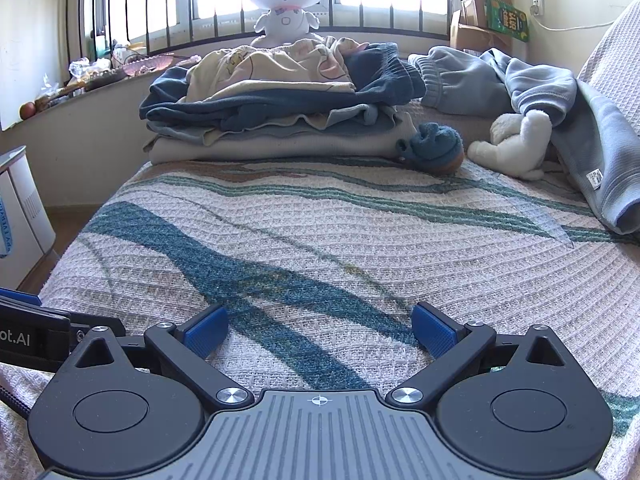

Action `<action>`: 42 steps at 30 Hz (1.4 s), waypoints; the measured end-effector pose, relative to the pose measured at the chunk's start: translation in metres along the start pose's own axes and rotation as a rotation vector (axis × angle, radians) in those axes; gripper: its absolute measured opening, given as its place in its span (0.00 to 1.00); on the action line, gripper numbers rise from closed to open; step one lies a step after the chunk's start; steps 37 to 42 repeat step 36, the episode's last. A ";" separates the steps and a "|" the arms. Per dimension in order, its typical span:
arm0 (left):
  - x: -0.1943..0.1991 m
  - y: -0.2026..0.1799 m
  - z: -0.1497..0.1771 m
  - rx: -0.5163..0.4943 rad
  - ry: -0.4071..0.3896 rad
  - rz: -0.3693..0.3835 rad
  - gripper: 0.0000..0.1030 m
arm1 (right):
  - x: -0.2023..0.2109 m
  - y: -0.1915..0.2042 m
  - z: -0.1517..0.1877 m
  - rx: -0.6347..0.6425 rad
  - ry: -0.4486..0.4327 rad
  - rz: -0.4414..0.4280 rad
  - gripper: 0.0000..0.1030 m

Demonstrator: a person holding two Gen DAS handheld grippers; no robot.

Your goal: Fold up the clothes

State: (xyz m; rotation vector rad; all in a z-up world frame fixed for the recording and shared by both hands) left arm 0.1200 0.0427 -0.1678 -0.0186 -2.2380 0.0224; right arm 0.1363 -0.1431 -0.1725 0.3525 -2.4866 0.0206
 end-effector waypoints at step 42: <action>0.000 0.001 0.000 -0.001 -0.003 0.002 1.00 | 0.000 -0.001 0.000 0.002 -0.007 0.017 1.00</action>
Point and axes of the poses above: each gripper's, at about its wrist camera, not at the fingertips, and x roughly against the way its jaws point, y to its left, z to its underside, the point moved 9 cm from there along -x, roughly the way its jaws point, and after that the axes turned 5 degrees about -z, right-handed, at the moved point
